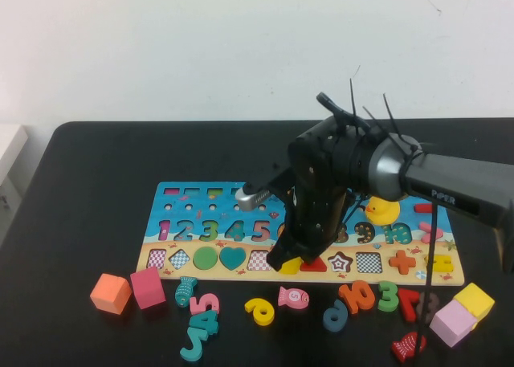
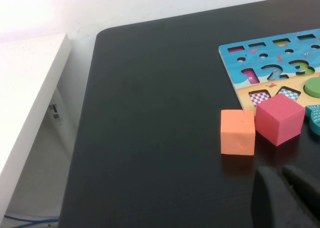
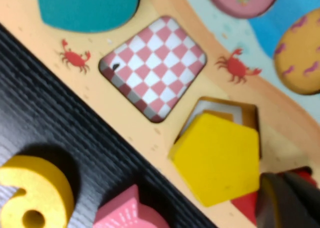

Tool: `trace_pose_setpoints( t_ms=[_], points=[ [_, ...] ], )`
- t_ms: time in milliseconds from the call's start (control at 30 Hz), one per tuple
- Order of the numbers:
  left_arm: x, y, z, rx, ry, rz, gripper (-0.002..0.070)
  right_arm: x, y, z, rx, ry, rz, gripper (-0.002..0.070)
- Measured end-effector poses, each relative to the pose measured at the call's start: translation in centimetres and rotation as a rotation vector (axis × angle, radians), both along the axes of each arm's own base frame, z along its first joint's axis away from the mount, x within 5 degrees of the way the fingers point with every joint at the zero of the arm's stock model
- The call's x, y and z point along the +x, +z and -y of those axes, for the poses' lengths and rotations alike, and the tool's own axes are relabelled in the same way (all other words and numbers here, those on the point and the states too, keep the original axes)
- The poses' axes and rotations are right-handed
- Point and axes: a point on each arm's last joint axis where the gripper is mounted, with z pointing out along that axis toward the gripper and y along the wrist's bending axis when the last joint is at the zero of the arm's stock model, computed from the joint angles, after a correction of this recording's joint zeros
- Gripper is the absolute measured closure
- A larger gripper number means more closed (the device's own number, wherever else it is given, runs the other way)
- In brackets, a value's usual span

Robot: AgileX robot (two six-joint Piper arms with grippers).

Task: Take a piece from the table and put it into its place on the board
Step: Place the "Pentagon" into the hole of the Pentagon

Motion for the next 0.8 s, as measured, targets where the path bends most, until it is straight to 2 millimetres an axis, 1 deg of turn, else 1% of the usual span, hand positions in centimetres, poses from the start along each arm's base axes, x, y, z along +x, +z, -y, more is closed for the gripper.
trace_pose_setpoints(
  t_ms=[400,633,733,800],
  points=[
    [0.00,0.00,0.00,0.000,0.000,0.000,0.0676,0.10,-0.32,-0.08,0.004,-0.002,0.004,0.0657],
    [0.00,0.00,0.00,0.000,0.000,0.000,0.0676,0.51,-0.31,-0.41,0.039,0.001,0.049,0.0657],
    [0.00,0.00,0.00,0.000,0.000,0.000,0.0676,0.61,-0.38,-0.30,0.024,0.008,0.059,0.0657],
    [0.00,0.00,0.00,0.000,0.000,0.000,0.0676,0.61,-0.08,-0.10,0.008,0.005,0.066,0.0657]
  ],
)
